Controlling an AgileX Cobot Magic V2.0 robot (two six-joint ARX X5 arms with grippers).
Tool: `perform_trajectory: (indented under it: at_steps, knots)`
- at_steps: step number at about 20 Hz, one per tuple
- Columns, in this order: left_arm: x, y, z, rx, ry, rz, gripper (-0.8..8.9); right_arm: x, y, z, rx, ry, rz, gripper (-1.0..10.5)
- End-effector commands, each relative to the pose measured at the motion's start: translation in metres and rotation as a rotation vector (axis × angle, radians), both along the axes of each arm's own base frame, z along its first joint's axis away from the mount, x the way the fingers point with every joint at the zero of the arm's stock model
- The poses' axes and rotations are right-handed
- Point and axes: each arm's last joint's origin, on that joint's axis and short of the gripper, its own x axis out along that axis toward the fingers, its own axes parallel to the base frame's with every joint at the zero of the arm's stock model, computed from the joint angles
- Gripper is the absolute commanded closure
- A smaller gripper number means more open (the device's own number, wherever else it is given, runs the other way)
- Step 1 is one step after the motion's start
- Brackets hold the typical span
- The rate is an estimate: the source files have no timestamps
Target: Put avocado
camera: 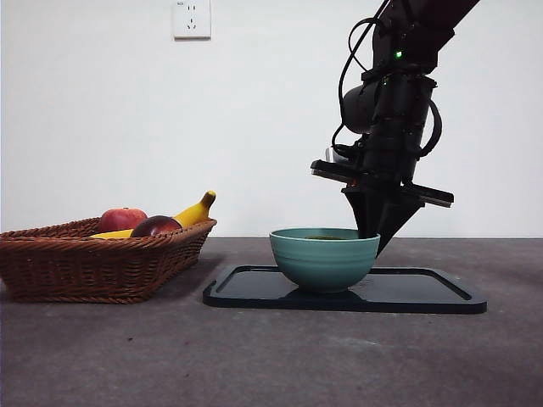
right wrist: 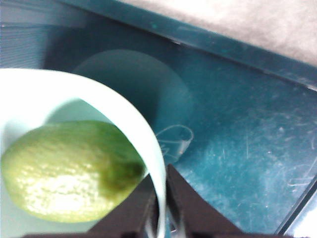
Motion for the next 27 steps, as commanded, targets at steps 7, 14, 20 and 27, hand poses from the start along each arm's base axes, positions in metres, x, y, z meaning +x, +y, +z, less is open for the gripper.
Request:
perform_trajectory:
  at_steps: [7, 14, 20, 27]
  knots:
    - [0.000, 0.001, 0.003, -0.014, -0.013, -0.005, 2.59, 0.005, -0.001, 0.036, -0.147, -0.066, -0.004, 4.4]
    - [0.000, 0.001, 0.003, -0.015, -0.014, -0.005, 2.59, -0.079, -0.029, 0.189, -0.189, -0.388, -0.018, 3.6]
    - [0.000, 0.001, 0.003, -0.015, -0.015, -0.005, 2.59, -0.190, -0.047, 0.237, -0.103, -0.580, 0.058, 3.7]
    - [0.000, 0.001, 0.004, -0.017, -0.016, -0.005, 2.59, -0.297, -0.072, 0.198, 0.088, -0.773, 0.163, 3.7]
